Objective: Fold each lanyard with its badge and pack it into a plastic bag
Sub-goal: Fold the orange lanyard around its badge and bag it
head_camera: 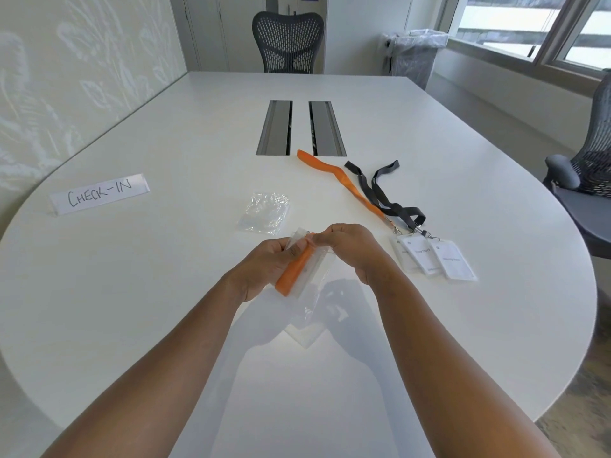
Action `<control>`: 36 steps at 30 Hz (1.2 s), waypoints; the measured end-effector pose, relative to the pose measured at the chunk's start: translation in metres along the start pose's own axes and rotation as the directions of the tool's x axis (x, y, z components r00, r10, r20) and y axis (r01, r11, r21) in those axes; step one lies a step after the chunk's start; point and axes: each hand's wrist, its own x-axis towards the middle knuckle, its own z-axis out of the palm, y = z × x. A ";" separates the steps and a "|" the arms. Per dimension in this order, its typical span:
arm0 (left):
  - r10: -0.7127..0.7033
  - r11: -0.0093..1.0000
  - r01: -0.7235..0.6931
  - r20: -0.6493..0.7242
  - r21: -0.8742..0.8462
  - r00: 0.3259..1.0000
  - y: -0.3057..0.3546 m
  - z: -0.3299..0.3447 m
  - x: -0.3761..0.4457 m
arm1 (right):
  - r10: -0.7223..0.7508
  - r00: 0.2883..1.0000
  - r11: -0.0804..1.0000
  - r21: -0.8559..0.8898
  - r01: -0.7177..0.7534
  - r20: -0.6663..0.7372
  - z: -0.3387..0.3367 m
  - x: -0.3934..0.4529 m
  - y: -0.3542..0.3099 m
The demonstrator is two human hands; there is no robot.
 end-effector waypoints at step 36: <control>-0.099 0.978 0.046 -0.262 -0.204 0.960 -0.010 -0.002 0.009 | -0.022 0.998 0.999 0.045 0.024 -0.055 -0.004 0.010 0.021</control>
